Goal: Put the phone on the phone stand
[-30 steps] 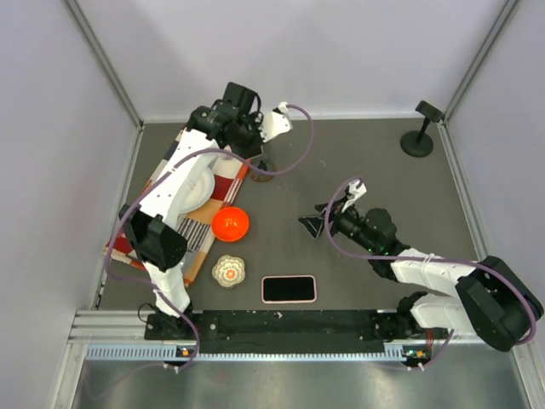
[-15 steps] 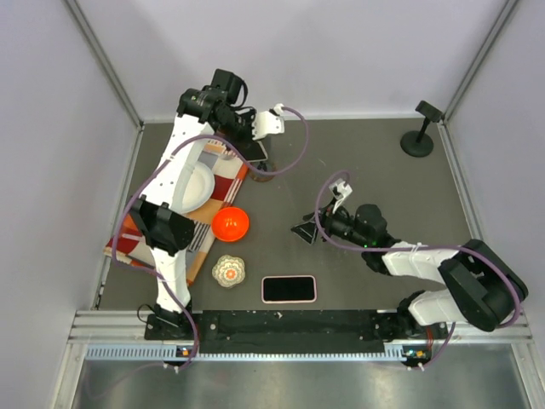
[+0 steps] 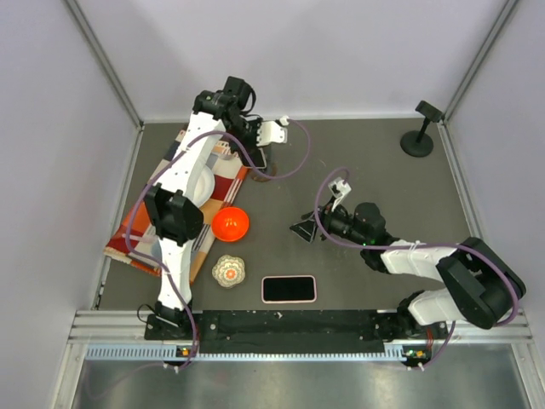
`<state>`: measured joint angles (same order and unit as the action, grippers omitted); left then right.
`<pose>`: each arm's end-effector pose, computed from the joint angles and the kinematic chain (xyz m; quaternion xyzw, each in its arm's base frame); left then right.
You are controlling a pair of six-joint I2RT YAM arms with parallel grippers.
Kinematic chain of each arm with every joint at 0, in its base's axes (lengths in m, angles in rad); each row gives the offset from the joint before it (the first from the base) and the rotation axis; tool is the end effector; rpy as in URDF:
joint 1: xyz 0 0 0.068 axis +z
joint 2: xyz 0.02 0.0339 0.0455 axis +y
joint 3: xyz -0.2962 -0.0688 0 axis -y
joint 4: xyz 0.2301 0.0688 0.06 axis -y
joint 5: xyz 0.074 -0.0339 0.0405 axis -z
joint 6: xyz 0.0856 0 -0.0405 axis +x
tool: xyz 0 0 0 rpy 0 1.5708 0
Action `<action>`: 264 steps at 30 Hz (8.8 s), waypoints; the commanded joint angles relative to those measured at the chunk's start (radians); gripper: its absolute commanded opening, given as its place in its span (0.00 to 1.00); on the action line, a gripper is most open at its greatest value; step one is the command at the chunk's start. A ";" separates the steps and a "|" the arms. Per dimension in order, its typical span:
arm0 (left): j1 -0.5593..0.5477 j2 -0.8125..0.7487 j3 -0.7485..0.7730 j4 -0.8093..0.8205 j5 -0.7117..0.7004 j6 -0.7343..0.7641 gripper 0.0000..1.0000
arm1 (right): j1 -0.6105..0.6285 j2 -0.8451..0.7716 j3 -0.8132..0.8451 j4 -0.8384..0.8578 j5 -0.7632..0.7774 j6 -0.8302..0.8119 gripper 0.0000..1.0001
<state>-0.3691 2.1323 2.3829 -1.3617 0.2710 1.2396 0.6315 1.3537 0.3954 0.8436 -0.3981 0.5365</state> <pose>0.4163 -0.1856 0.3392 0.7164 0.6470 -0.0241 0.2602 0.2141 0.1977 0.2315 -0.1662 0.7247 0.4828 0.4628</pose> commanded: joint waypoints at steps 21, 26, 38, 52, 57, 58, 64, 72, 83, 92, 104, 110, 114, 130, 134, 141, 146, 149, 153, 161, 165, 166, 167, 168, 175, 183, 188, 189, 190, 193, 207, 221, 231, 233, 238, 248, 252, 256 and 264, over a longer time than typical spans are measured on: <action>-0.019 -0.020 0.022 0.173 -0.012 0.083 0.00 | -0.004 0.016 0.039 0.063 -0.024 0.008 0.78; -0.024 -0.023 0.010 0.154 0.003 0.075 0.00 | -0.004 0.025 0.040 0.072 -0.031 0.008 0.78; -0.037 -0.009 0.002 0.121 -0.007 0.055 0.00 | -0.004 0.033 0.043 0.081 -0.039 0.011 0.78; -0.031 0.011 -0.010 0.125 -0.038 0.046 0.00 | -0.004 0.035 0.040 0.091 -0.047 0.013 0.78; -0.033 0.006 -0.008 0.136 0.000 0.044 0.00 | -0.004 0.036 0.040 0.091 -0.047 0.013 0.78; -0.033 0.009 -0.007 0.136 -0.003 0.041 0.00 | -0.004 0.036 0.040 0.092 -0.047 0.013 0.78; -0.033 0.028 -0.002 0.127 0.005 0.031 0.00 | -0.004 0.038 0.042 0.094 -0.051 0.013 0.78; -0.031 0.043 -0.002 0.124 -0.053 0.026 0.00 | -0.006 0.039 0.042 0.097 -0.053 0.013 0.79; -0.028 0.023 -0.004 0.128 -0.058 0.034 0.00 | -0.004 0.044 0.043 0.101 -0.058 0.013 0.78; -0.028 0.046 -0.027 0.147 -0.098 0.024 0.00 | -0.004 0.042 0.040 0.101 -0.058 0.013 0.79; -0.027 -0.032 -0.215 0.404 -0.124 0.000 0.16 | -0.006 0.050 0.043 0.110 -0.067 0.014 0.79; -0.028 -0.040 -0.208 0.421 -0.121 0.006 0.31 | -0.006 0.048 0.040 0.118 -0.070 0.014 0.79; -0.028 -0.037 -0.205 0.423 -0.134 0.009 0.49 | -0.006 0.050 0.040 0.121 -0.071 0.014 0.79; -0.027 -0.025 -0.209 0.547 -0.151 0.012 0.93 | -0.006 0.061 0.046 0.126 -0.085 0.016 0.79; -0.022 -0.017 -0.208 0.566 -0.158 0.021 0.93 | -0.006 0.065 0.049 0.127 -0.090 0.016 0.79; -0.017 0.011 -0.182 0.524 -0.099 0.027 0.89 | -0.007 0.067 0.049 0.127 -0.093 0.016 0.79; -0.014 0.058 -0.160 0.510 -0.111 0.029 0.81 | -0.006 0.067 0.051 0.126 -0.090 0.016 0.79; -0.011 0.075 -0.154 0.521 -0.107 0.027 0.71 | -0.007 0.070 0.053 0.126 -0.090 0.019 0.79; -0.011 0.078 -0.162 0.539 -0.107 0.029 0.65 | -0.006 0.073 0.056 0.126 -0.091 0.017 0.79; -0.002 0.084 -0.166 0.561 -0.118 0.038 0.68 | -0.006 0.082 0.062 0.127 -0.099 0.020 0.79; -0.002 0.058 -0.194 0.590 -0.110 0.037 0.83 | -0.007 0.088 0.065 0.129 -0.104 0.022 0.79; -0.001 0.051 -0.192 0.601 -0.107 0.035 0.84 | -0.007 0.088 0.066 0.129 -0.105 0.022 0.79; -0.002 0.049 -0.192 0.611 -0.102 0.035 0.85 | -0.007 0.090 0.066 0.129 -0.105 0.022 0.79; -0.002 0.045 -0.192 0.622 -0.101 0.028 0.86 | -0.009 0.090 0.066 0.130 -0.107 0.023 0.79; -0.002 0.055 -0.179 0.602 -0.061 0.026 0.87 | -0.016 0.094 0.062 0.146 -0.119 0.036 0.79; 0.004 0.081 -0.157 0.559 -0.053 0.024 0.87 | -0.018 0.099 0.065 0.146 -0.122 0.036 0.79; 0.015 0.095 -0.154 0.576 -0.035 0.031 0.91 | -0.018 0.101 0.066 0.147 -0.122 0.036 0.79; 0.015 0.106 -0.156 0.588 -0.038 0.034 0.92 | -0.018 0.101 0.066 0.146 -0.123 0.037 0.79; 0.015 0.110 -0.157 0.593 -0.039 0.034 0.92 | -0.018 0.099 0.066 0.147 -0.123 0.037 0.79; 0.015 0.120 -0.162 0.614 -0.041 0.031 0.93 | -0.018 0.101 0.066 0.146 -0.123 0.036 0.79; 0.016 0.107 -0.212 0.701 -0.052 0.018 0.99 | -0.018 0.108 0.072 0.146 -0.130 0.037 0.79; 0.016 0.012 -0.268 0.734 -0.010 0.003 0.99 | -0.018 0.111 0.072 0.153 -0.131 0.040 0.79; 0.018 0.015 -0.246 0.747 -0.023 0.000 0.99 | -0.019 0.108 0.069 0.157 -0.133 0.039 0.79; 0.019 0.017 -0.237 0.745 -0.015 -0.008 0.99 | -0.018 0.110 0.069 0.158 -0.133 0.039 0.79; 0.025 0.020 -0.209 0.727 0.017 -0.020 0.99 | -0.018 0.111 0.071 0.160 -0.134 0.039 0.79; 0.029 0.023 -0.203 0.730 -0.012 0.004 0.99 | -0.018 0.113 0.072 0.158 -0.136 0.039 0.79; 0.029 0.015 -0.205 0.731 -0.012 0.001 0.99 | -0.019 0.114 0.072 0.155 -0.136 0.040 0.79; 0.027 -0.008 -0.211 0.734 -0.024 0.001 0.99 | -0.018 0.116 0.076 0.155 -0.137 0.039 0.79; 0.030 -0.083 -0.238 0.782 0.020 -0.017 0.99 | -0.018 0.116 0.077 0.152 -0.136 0.039 0.79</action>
<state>-0.3466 2.1639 2.1399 -0.6403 0.2474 1.2350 0.6193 1.4620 0.4286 0.9428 -0.5217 0.5774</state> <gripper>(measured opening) 0.990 0.793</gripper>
